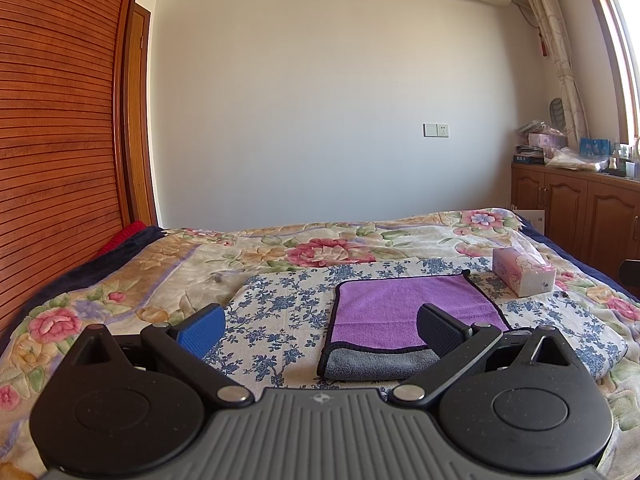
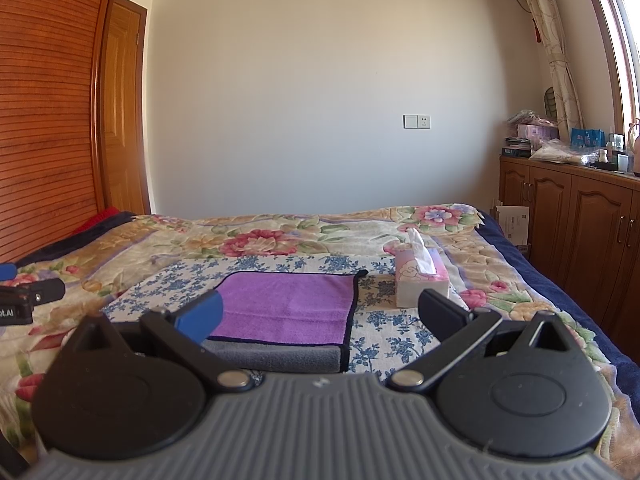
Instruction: Fold towel
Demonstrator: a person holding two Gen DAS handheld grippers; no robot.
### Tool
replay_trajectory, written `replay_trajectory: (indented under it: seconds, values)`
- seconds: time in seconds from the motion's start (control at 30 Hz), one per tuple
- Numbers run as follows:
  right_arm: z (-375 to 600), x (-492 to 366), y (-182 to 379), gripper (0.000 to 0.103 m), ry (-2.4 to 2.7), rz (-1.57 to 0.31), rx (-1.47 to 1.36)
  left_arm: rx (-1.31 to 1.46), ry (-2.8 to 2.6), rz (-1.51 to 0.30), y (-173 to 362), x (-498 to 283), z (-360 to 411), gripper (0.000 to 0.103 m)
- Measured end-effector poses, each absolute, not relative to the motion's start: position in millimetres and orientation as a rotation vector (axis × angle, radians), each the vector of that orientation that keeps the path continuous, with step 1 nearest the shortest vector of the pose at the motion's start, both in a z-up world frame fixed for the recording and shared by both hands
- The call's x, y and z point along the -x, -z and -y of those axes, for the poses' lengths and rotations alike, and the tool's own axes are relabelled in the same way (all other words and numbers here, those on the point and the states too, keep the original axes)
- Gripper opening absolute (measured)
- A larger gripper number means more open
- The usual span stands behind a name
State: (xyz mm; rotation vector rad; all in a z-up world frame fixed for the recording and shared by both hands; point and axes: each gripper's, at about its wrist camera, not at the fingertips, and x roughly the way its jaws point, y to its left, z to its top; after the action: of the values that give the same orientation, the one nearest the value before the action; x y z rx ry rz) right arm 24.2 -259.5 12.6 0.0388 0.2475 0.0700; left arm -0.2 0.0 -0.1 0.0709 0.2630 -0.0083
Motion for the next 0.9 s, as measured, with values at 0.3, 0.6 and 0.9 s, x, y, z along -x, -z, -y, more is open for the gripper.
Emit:
replay_trajectory:
  seconds: [0.3, 0.6, 0.9]
  values:
    - [256.2, -24.4, -11.7, 0.103, -0.072, -0.249, -0.032, -0.072, 0.009, -0.263, 0.1, 0.2, 0.1, 0.103]
    - [254.9, -23.9, -12.4, 0.103, -0.073, -0.250, -0.032, -0.072, 0.009, -0.263, 0.1, 0.2, 0.1, 0.103]
    - [254.6, -23.9, -12.4, 0.103, -0.074, -0.250, -0.031, -0.073, 0.008, -0.263, 0.1, 0.2, 0.1, 0.103]
